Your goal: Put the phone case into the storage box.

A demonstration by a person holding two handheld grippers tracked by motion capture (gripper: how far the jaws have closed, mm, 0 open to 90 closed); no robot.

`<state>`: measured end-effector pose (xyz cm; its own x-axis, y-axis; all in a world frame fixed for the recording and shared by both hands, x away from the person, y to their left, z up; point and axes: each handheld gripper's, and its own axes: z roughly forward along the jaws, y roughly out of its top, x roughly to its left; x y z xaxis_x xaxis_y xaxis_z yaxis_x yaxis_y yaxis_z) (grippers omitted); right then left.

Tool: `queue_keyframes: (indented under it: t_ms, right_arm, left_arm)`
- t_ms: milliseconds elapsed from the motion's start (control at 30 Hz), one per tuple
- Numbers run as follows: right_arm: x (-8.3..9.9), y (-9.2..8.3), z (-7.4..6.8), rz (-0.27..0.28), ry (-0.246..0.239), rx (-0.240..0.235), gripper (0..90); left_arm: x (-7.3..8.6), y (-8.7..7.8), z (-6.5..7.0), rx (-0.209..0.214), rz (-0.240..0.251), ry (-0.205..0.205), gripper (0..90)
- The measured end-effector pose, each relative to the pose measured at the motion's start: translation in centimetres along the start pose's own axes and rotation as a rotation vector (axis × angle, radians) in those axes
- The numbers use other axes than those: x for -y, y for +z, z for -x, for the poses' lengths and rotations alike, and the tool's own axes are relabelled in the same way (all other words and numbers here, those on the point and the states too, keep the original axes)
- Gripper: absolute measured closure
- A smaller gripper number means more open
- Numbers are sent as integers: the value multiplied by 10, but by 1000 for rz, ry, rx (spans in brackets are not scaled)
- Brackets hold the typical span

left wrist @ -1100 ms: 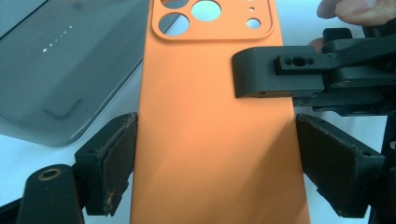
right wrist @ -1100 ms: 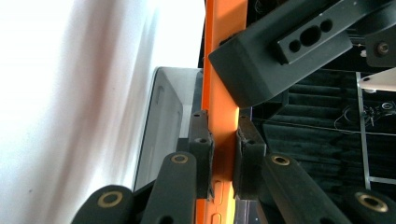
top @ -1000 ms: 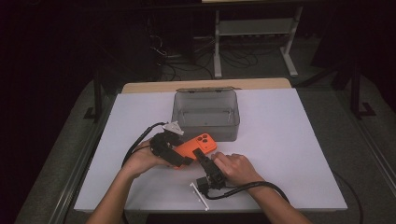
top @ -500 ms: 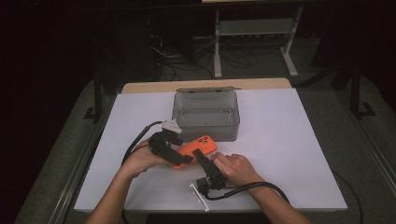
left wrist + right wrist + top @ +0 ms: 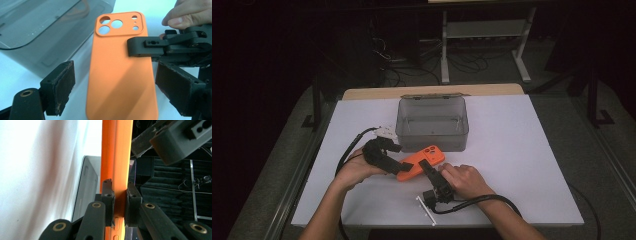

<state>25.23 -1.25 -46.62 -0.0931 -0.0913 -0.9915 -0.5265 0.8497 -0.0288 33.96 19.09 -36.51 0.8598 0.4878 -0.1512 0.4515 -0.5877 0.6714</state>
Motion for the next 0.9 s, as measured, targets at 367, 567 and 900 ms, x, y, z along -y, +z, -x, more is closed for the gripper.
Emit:
queue_keyframes:
  t_ms: [367, 567, 900]
  right_arm:
    - [5, 0, 0, -9, 1, -7, 796]
    - [6, 0, 0, -14, 9, -5, 796]
    - [8, 0, 0, -15, 7, -11, 796]
  left_arm:
    - [15, -10, -4, -41, 29, 6, 141]
    - [27, -16, -6, -60, 68, 3, 130]
    - [60, -24, -10, -112, 86, -12, 39]
